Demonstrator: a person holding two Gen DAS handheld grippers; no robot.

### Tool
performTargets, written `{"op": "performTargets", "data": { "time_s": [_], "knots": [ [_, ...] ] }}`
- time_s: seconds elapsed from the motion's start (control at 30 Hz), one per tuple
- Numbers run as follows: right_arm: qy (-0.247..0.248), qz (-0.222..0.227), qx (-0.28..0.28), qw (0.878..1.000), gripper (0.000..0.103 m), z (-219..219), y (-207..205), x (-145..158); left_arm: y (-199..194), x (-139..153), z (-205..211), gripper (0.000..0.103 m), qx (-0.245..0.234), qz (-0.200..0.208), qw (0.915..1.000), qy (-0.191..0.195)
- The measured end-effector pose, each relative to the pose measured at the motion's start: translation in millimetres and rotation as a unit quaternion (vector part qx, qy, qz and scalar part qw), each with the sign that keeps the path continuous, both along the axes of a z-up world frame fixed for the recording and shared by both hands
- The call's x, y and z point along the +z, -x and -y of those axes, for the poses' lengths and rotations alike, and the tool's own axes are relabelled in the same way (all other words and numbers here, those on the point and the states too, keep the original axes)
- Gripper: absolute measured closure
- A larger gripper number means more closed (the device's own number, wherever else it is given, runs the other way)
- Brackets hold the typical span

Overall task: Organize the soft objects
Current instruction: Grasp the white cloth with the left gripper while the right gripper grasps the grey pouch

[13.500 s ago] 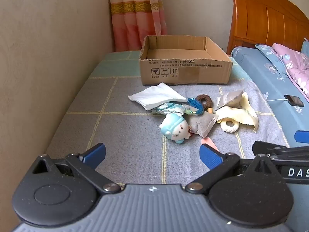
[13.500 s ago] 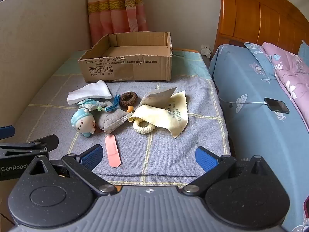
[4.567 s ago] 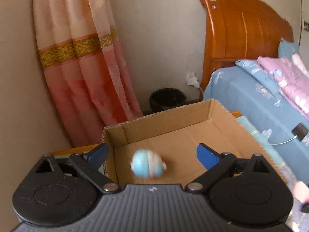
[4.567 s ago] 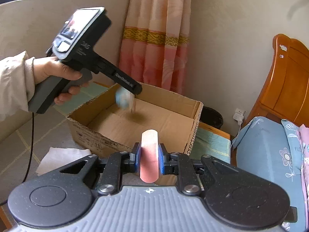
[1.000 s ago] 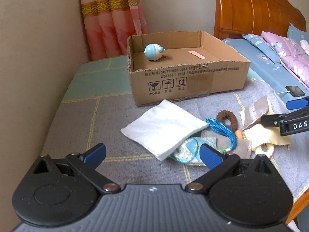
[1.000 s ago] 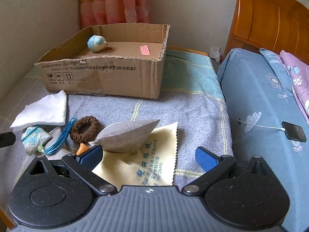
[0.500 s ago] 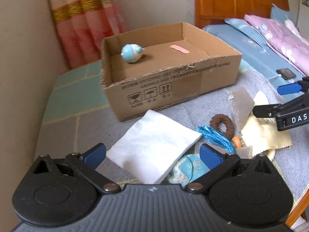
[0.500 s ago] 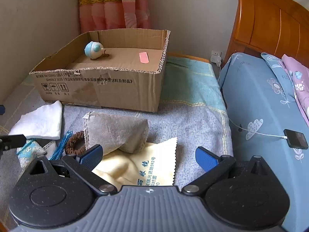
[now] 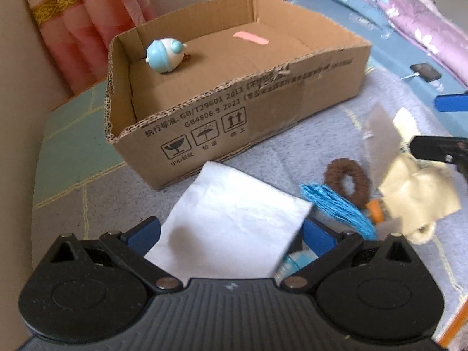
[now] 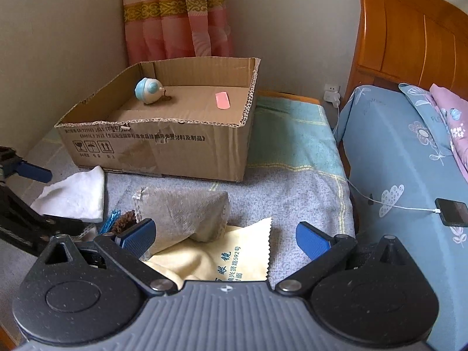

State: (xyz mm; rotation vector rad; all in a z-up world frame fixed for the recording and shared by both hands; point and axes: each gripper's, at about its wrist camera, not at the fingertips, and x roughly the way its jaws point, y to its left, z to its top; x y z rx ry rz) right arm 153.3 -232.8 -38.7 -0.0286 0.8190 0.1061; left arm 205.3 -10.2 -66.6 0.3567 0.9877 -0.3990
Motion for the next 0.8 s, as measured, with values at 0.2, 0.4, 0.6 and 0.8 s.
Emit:
{"op": "performTargets", "data": {
  "time_s": [0.2,0.4,0.6,0.8],
  "knots": [
    [0.002,-0.003,0.008,1.0,0.0,-2.3,1.3,-1.6,-14.5,-6.8,-9.5,0.0,0.019,-0.017,0.9995,0.019],
    [0.011,-0.007,0.026,1.0,0.0,-8.2,1.5,-2.6,-21.1,-11.8,-26.5,0.0,0.034,-0.034,0.9968,0.064],
    [0.011,-0.01,0.034,0.999,0.0,-13.0,0.7,-4.9,-16.7,-12.3,-20.3,0.0,0.025,-0.027,0.9978,0.055],
    [0.01,-0.012,0.037,0.999,0.0,-15.8,-0.6,-5.9,-11.9,-11.2,-20.3,0.011,0.023,-0.015,0.9974,0.067]
  ]
}}
